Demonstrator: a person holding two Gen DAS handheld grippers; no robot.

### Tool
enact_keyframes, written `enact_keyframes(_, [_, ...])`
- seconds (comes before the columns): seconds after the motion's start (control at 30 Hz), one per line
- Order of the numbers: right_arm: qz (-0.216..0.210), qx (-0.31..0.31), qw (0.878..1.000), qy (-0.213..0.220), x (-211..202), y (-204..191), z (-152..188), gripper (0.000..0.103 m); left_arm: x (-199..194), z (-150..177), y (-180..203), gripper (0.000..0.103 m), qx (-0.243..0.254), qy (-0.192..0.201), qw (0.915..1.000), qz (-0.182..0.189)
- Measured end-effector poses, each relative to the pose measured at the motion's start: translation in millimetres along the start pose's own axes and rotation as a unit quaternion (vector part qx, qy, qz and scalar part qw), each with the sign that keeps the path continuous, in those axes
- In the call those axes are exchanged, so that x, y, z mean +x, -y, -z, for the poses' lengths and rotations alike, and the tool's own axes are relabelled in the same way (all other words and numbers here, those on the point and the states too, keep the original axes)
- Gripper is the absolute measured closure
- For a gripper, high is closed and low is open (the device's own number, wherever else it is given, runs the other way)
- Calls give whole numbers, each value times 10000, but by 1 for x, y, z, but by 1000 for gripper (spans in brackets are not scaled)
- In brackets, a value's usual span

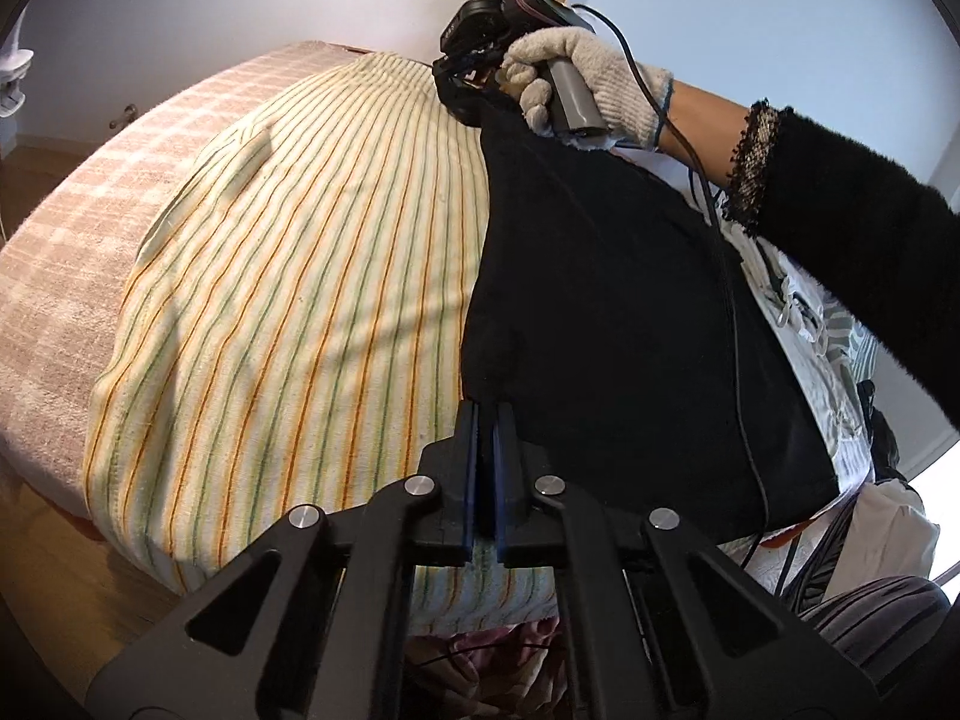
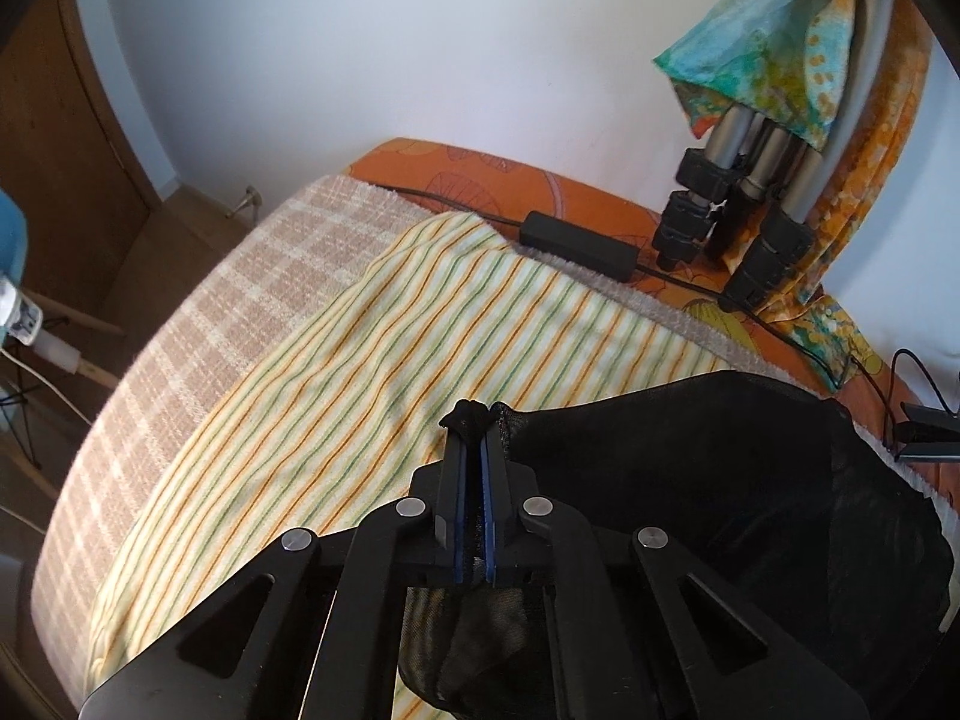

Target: Fold small clothes

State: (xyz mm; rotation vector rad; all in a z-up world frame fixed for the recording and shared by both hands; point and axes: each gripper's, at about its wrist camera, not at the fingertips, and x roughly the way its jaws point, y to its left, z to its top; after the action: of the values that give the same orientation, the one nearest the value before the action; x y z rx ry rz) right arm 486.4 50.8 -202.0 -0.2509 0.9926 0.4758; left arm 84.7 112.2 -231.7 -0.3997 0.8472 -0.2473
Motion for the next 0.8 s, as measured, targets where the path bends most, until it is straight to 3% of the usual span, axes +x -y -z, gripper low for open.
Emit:
enact_keyframes(0.17, [-101,211,9996,161,-16,21,0,101,-11,-5,6,102,127,108,9997,186])
enact_keyframes(0.4, [-203,431,9977,478,-46,55,3,101,-15,-7,45,102,634,89,9967,507])
enact_keyframes(0.8, [205,943,9924,770,-95,162,50,101,18,-1,118,102,1277,-482,9856,996])
